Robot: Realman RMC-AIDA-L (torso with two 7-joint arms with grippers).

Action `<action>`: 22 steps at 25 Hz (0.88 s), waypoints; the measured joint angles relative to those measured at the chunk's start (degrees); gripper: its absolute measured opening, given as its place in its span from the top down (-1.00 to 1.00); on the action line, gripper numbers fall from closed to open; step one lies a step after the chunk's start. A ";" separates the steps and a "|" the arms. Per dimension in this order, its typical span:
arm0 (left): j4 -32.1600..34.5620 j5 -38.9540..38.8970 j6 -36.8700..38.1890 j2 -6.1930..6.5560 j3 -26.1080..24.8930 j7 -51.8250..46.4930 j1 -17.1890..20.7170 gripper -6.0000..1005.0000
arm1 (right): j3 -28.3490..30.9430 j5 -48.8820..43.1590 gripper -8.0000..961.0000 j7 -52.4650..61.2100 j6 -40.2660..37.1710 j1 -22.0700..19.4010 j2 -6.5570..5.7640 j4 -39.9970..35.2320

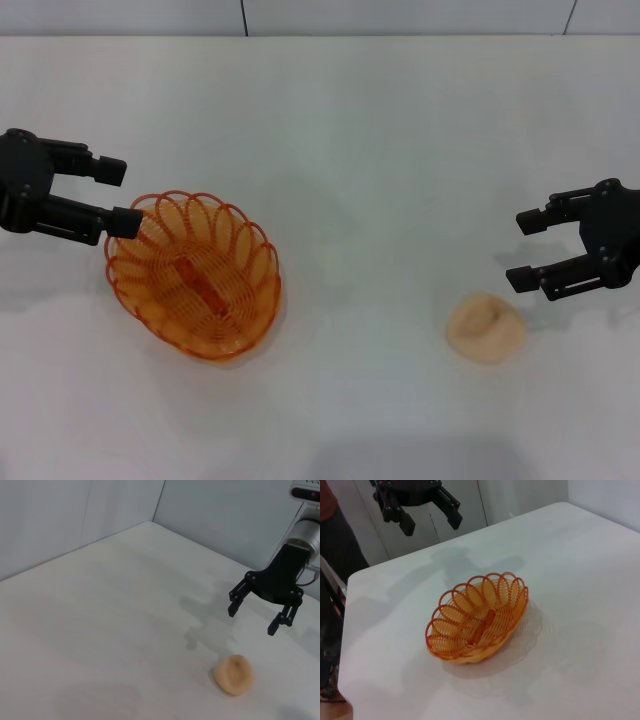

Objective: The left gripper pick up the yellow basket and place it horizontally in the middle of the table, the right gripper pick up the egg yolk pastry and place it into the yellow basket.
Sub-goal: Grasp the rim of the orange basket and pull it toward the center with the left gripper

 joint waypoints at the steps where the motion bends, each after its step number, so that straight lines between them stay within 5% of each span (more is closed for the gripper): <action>1: 0.00 0.00 0.00 0.01 -0.01 0.00 0.00 -0.72 | 0.00 -0.01 -0.63 0.00 0.00 -0.01 0.00 0.00; 16: 0.00 0.28 -0.46 -0.07 -0.19 0.01 0.24 -0.72 | 0.00 0.23 -0.63 -0.13 0.21 0.00 0.01 0.06; 22: 0.00 1.84 -1.74 2.35 -0.29 -0.81 -0.02 -0.72 | 0.00 0.35 -0.63 -0.19 0.67 0.01 0.09 -0.12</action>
